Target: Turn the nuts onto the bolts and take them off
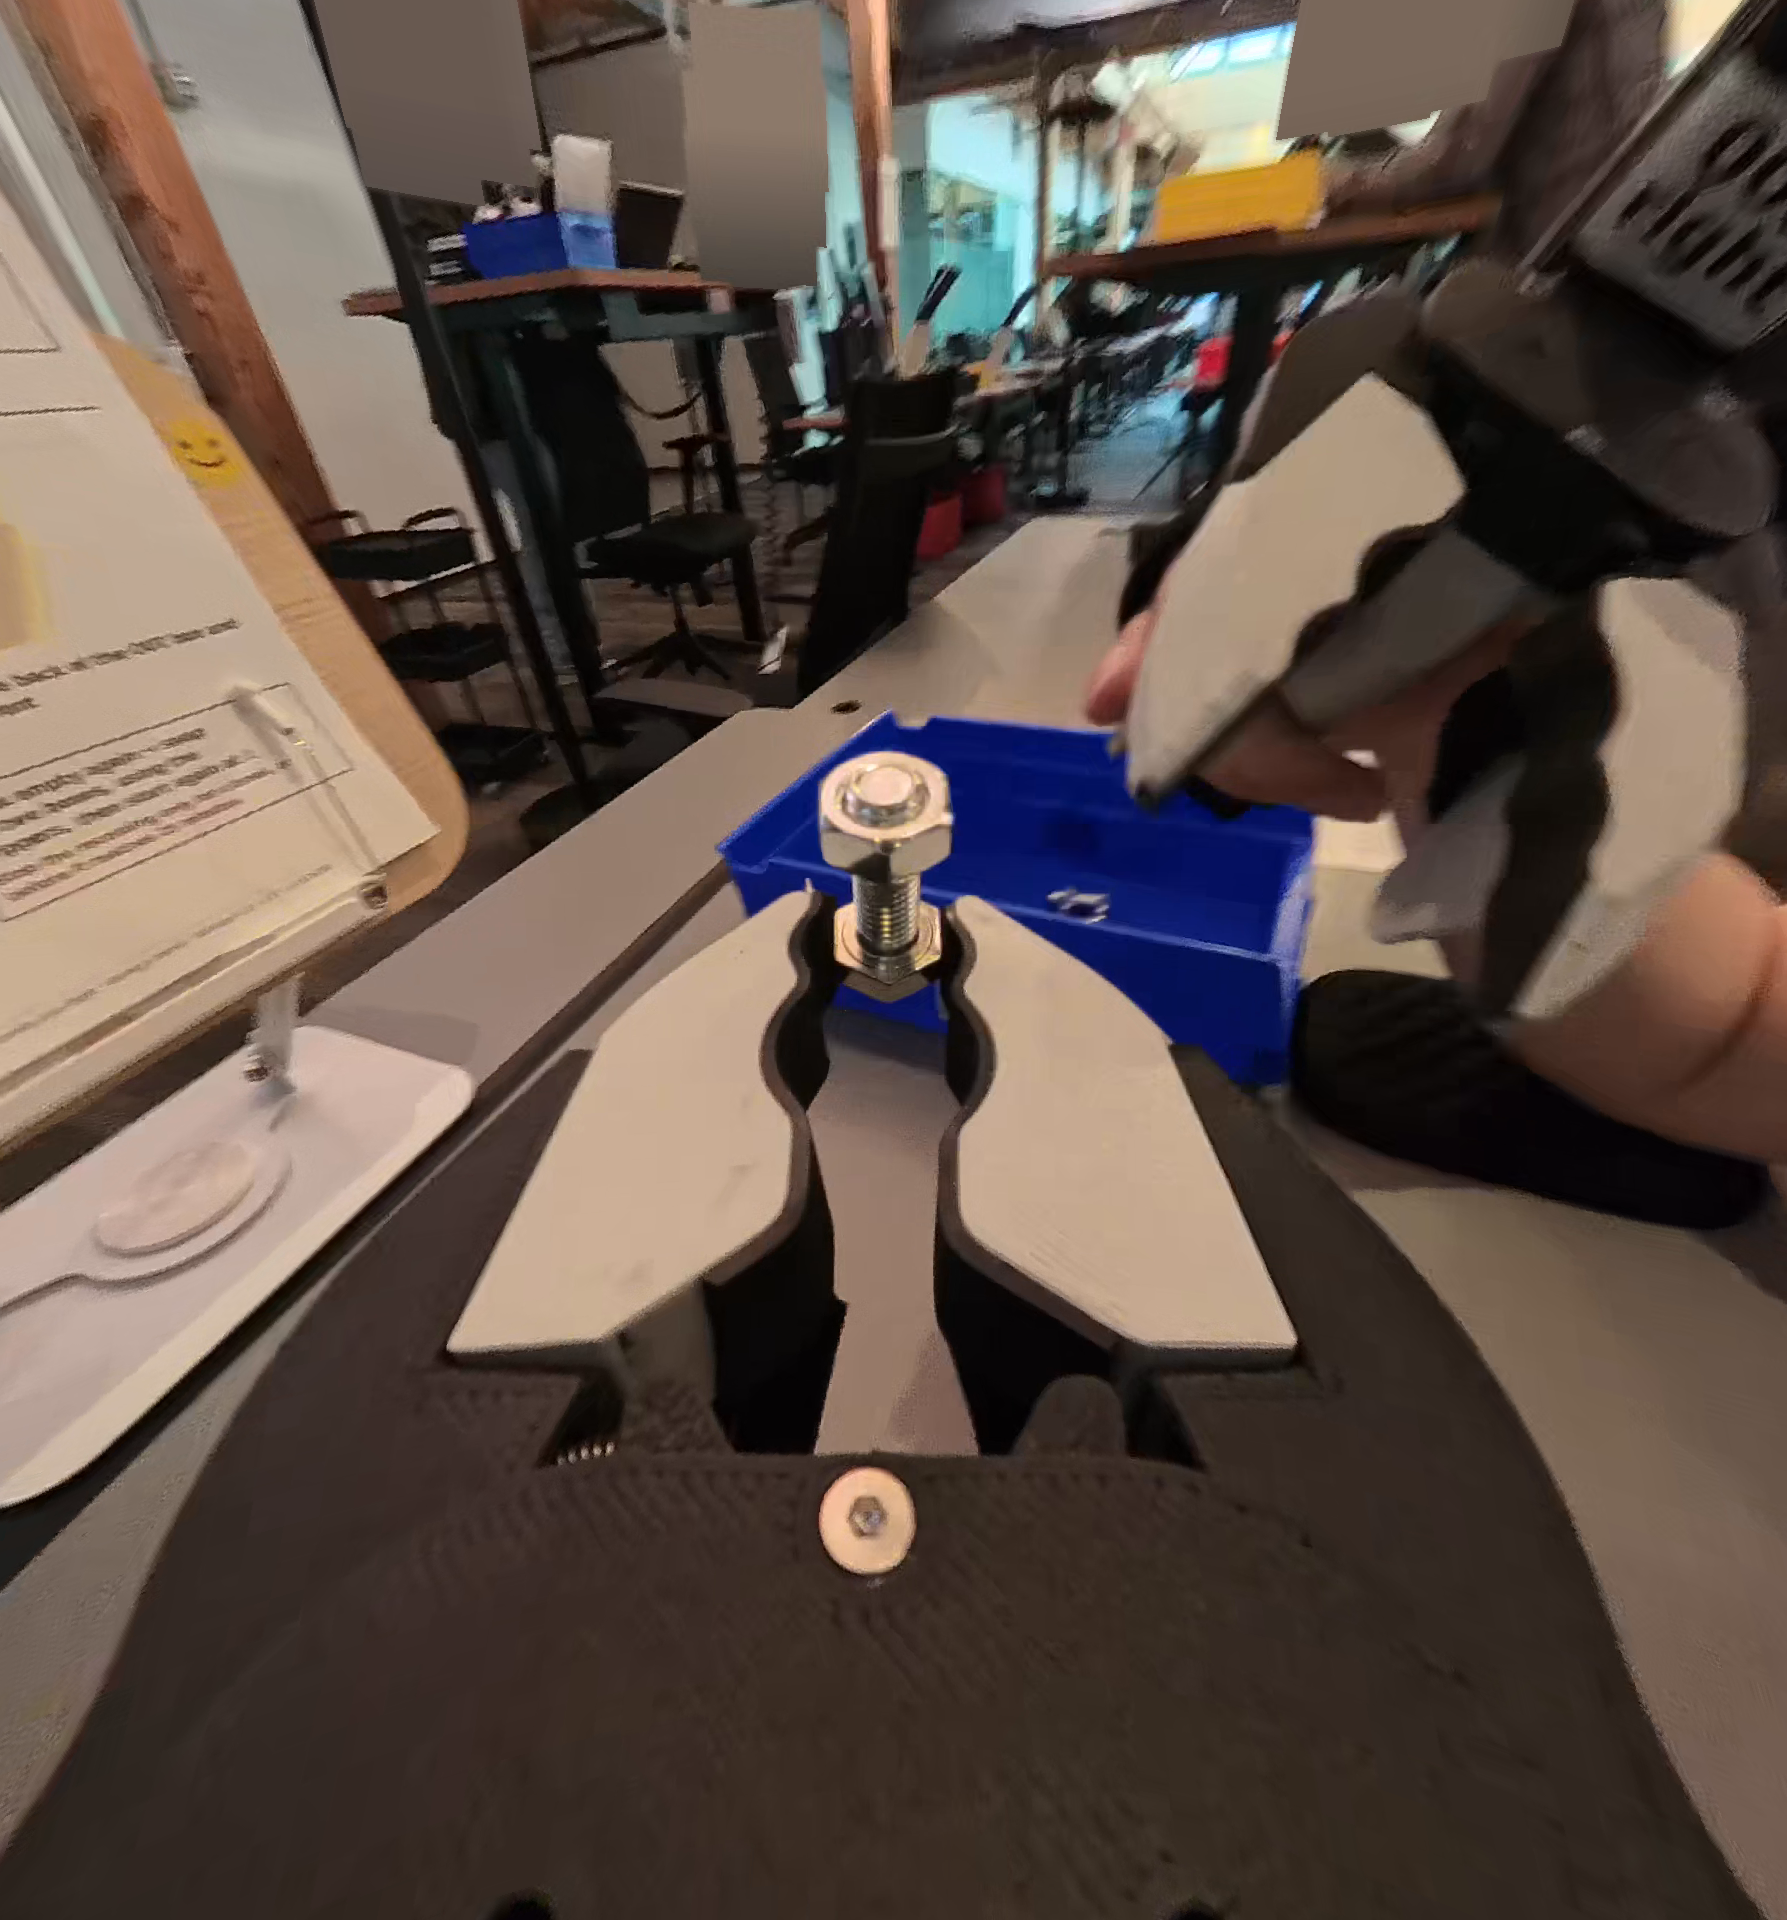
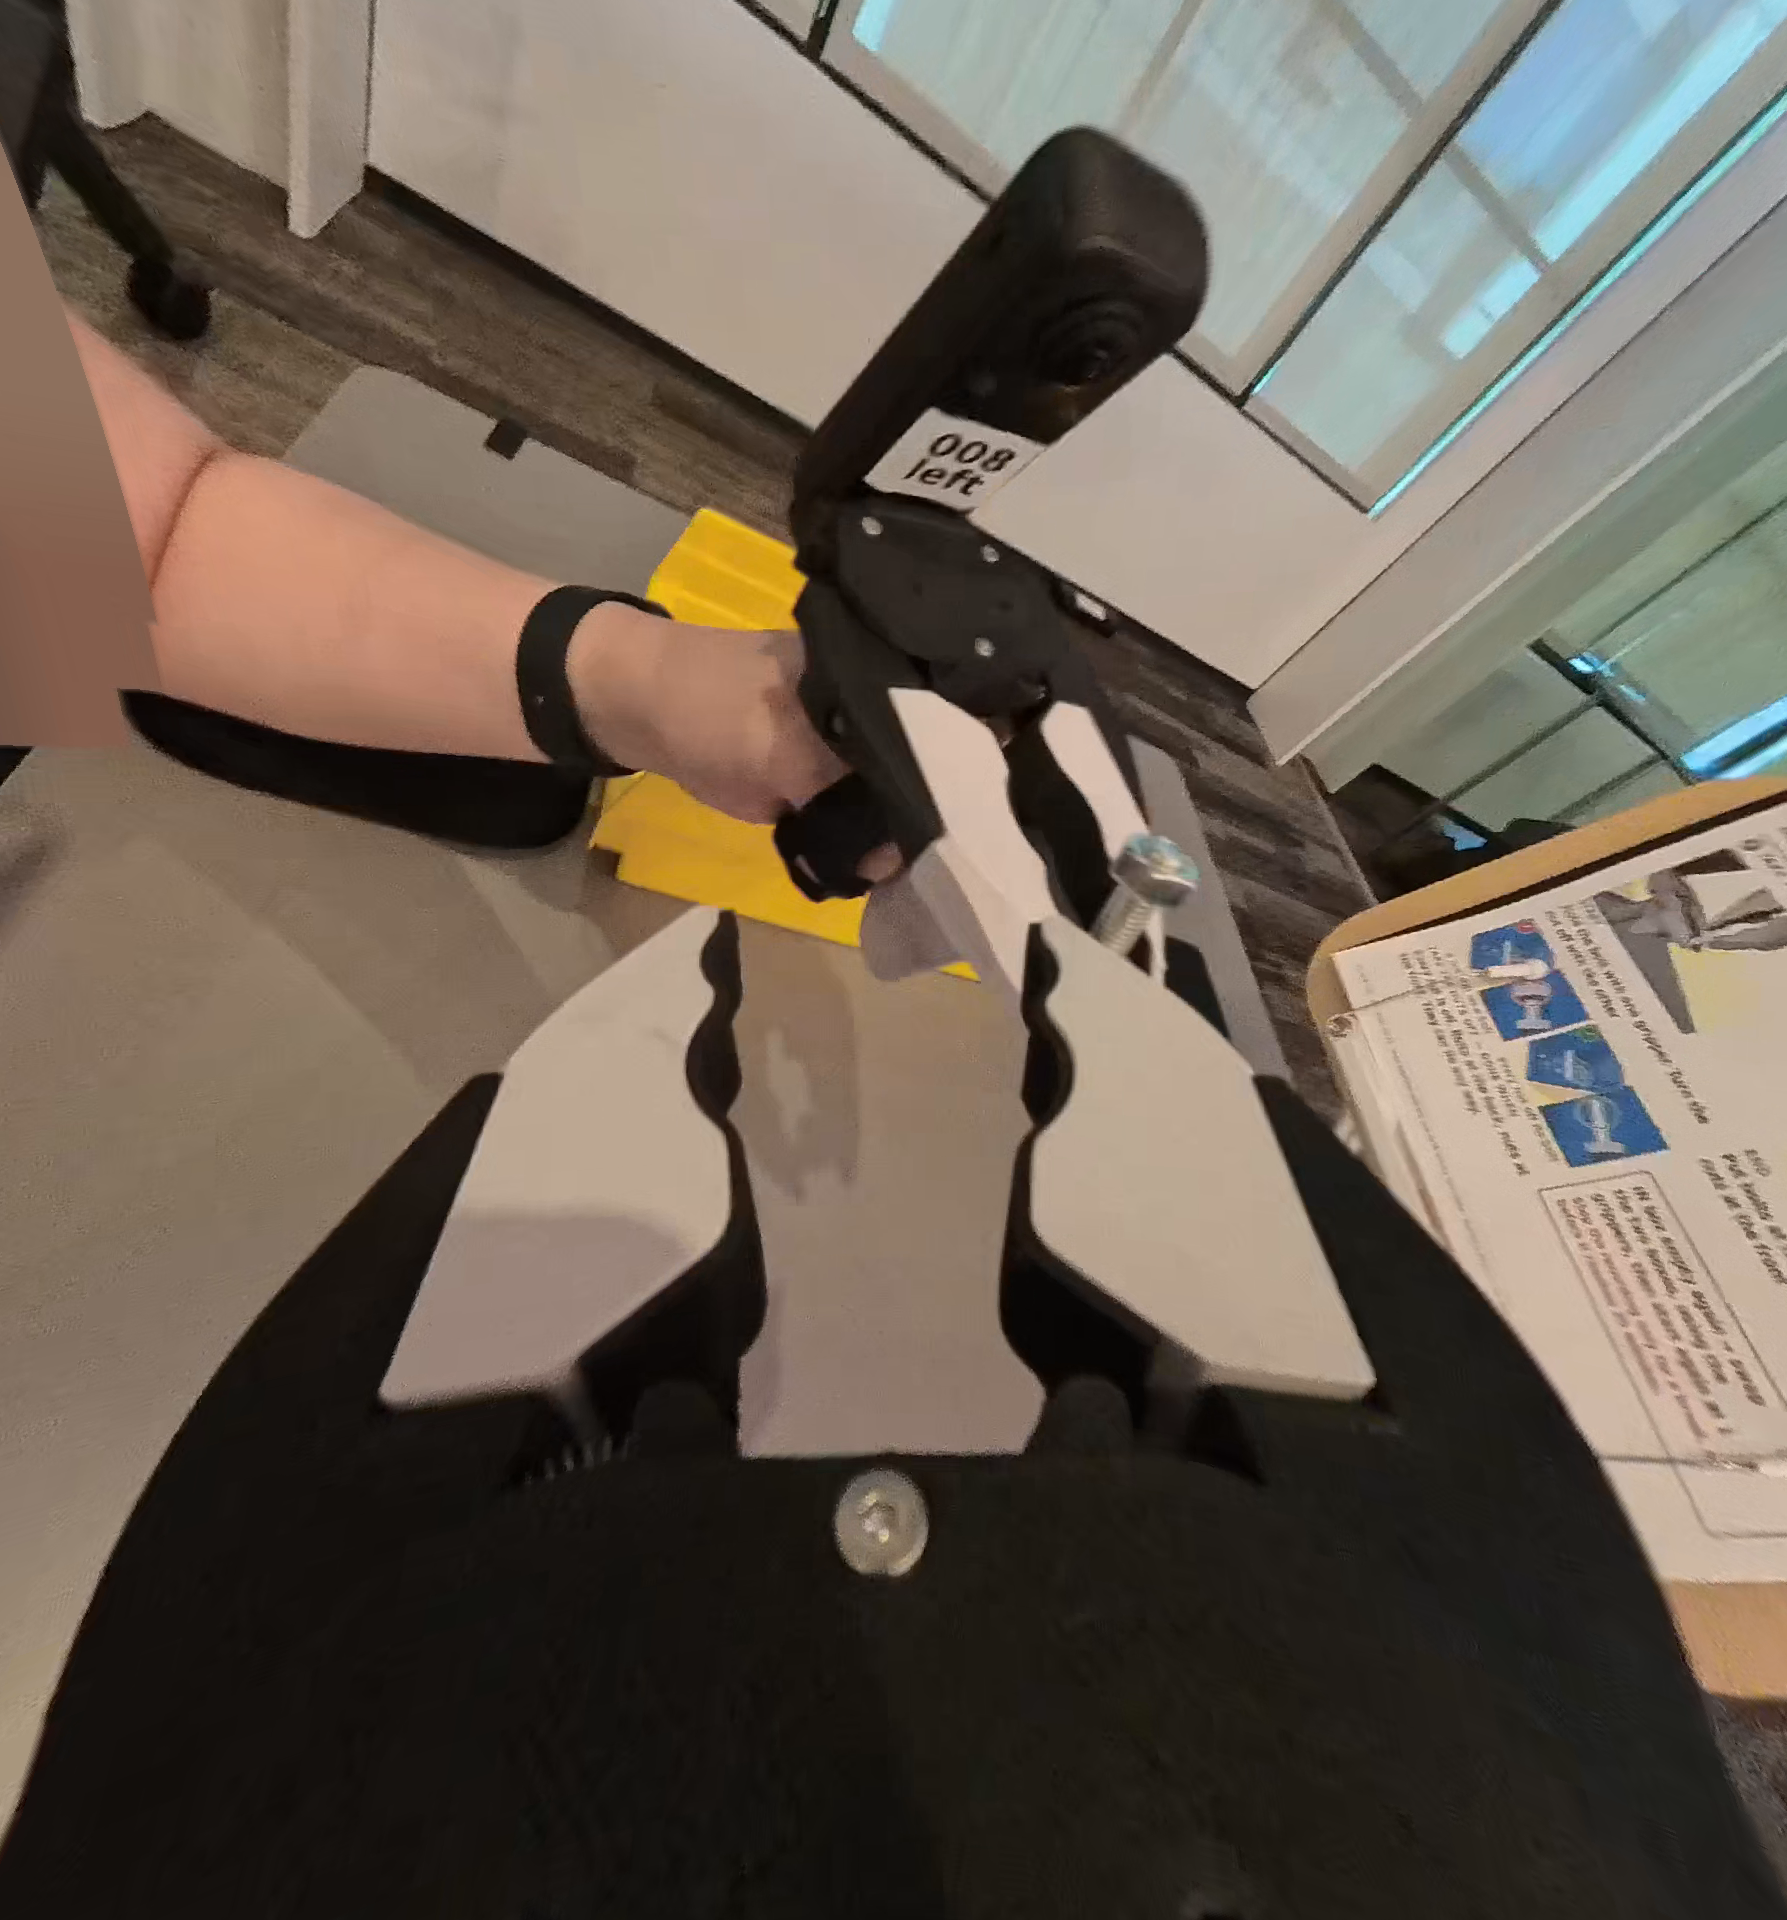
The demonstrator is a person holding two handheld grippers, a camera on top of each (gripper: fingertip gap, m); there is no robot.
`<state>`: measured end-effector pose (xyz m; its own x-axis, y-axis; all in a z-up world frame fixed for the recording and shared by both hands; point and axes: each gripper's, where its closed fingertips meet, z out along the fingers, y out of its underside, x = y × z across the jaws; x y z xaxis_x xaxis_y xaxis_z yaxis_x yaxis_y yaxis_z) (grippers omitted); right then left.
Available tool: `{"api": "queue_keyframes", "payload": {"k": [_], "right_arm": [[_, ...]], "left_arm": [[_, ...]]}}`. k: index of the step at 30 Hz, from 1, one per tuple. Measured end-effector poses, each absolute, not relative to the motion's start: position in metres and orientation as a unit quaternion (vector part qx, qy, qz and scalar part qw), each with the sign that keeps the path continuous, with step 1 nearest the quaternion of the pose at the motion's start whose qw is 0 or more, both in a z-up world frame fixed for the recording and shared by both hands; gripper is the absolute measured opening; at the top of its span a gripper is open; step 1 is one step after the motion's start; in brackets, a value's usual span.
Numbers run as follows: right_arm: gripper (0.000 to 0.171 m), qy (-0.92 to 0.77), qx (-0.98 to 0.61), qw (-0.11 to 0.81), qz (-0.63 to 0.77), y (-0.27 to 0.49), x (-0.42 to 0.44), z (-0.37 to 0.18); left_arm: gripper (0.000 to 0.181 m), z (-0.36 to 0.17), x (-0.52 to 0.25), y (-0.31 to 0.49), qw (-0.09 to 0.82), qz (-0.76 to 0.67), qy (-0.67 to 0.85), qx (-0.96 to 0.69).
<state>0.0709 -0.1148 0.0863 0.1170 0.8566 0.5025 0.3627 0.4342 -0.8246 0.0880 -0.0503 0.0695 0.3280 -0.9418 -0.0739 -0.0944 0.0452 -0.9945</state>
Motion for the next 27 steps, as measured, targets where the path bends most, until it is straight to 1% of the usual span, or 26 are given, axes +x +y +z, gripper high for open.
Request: {"api": "queue_keyframes", "payload": {"k": [1, 3, 6, 10, 11, 12, 13, 14, 15, 16, 17, 19, 22, 24, 25, 26, 27], "right_arm": [[0.057, -0.606, -0.484, 0.594, 0.214, -0.11, 0.073, 0.097], [0.077, -0.57, -0.474, 0.632, 0.224, -0.106, 0.072, 0.11], [0.084, -0.57, -0.478, 0.625, 0.238, -0.106, 0.064, 0.105], [0.084, -0.609, -0.479, 0.59, 0.228, -0.113, 0.059, 0.089], [0.06, -0.626, -0.466, 0.578, 0.237, -0.12, 0.061, 0.088], [0.046, -0.637, -0.463, 0.561, 0.256, -0.128, 0.063, 0.087], [0.047, -0.628, -0.472, 0.558, 0.266, -0.127, 0.064, 0.09], [0.051, -0.605, -0.485, 0.575, 0.262, -0.12, 0.065, 0.096], [0.06, -0.58, -0.49, 0.599, 0.254, -0.111, 0.066, 0.103], [0.073, -0.559, -0.489, 0.62, 0.251, -0.104, 0.066, 0.108], [0.08, -0.548, -0.488, 0.632, 0.251, -0.099, 0.064, 0.109], [0.085, -0.543, -0.495, 0.627, 0.259, -0.096, 0.059, 0.105], [0.085, -0.561, -0.488, 0.605, 0.285, -0.107, 0.05, 0.098], [0.084, -0.577, -0.49, 0.594, 0.272, -0.111, 0.052, 0.096], [0.071, -0.591, -0.479, 0.592, 0.267, -0.116, 0.055, 0.097], [0.054, -0.6, -0.471, 0.588, 0.271, -0.122, 0.057, 0.099], [0.055, -0.593, -0.474, 0.592, 0.273, -0.123, 0.059, 0.104]], "left_arm": [[0.018, 0.074, 0.087, -0.056, 0.56, -0.399, 0.446, -0.573], [0.018, 0.075, 0.089, -0.062, 0.555, -0.399, 0.458, -0.568], [0.018, 0.07, 0.1, -0.076, 0.542, -0.383, 0.493, -0.563], [0.019, 0.073, 0.096, -0.071, 0.556, -0.356, 0.487, -0.572], [0.018, 0.076, 0.091, -0.065, 0.564, -0.351, 0.472, -0.58], [0.018, 0.081, 0.086, -0.061, 0.568, -0.361, 0.454, -0.584], [0.018, 0.086, 0.083, -0.061, 0.566, -0.385, 0.44, -0.582], [0.018, 0.09, 0.082, -0.064, 0.56, -0.407, 0.437, -0.575], [0.018, 0.092, 0.082, -0.068, 0.556, -0.415, 0.441, -0.57], [0.018, 0.091, 0.084, -0.07, 0.554, -0.407, 0.451, -0.569], [0.018, 0.088, 0.086, -0.072, 0.554, -0.393, 0.465, -0.568], [0.019, 0.082, 0.093, -0.078, 0.549, -0.374, 0.491, -0.563], [0.019, 0.078, 0.1, -0.08, 0.544, -0.372, 0.495, -0.566], [0.019, 0.079, 0.094, -0.073, 0.555, -0.355, 0.485, -0.575], [0.018, 0.08, 0.089, -0.066, 0.561, -0.348, 0.472, -0.585], [0.018, 0.083, 0.082, -0.059, 0.569, -0.349, 0.451, -0.592], [0.018, 0.087, 0.078, -0.057, 0.57, -0.363, 0.441, -0.591]]}}
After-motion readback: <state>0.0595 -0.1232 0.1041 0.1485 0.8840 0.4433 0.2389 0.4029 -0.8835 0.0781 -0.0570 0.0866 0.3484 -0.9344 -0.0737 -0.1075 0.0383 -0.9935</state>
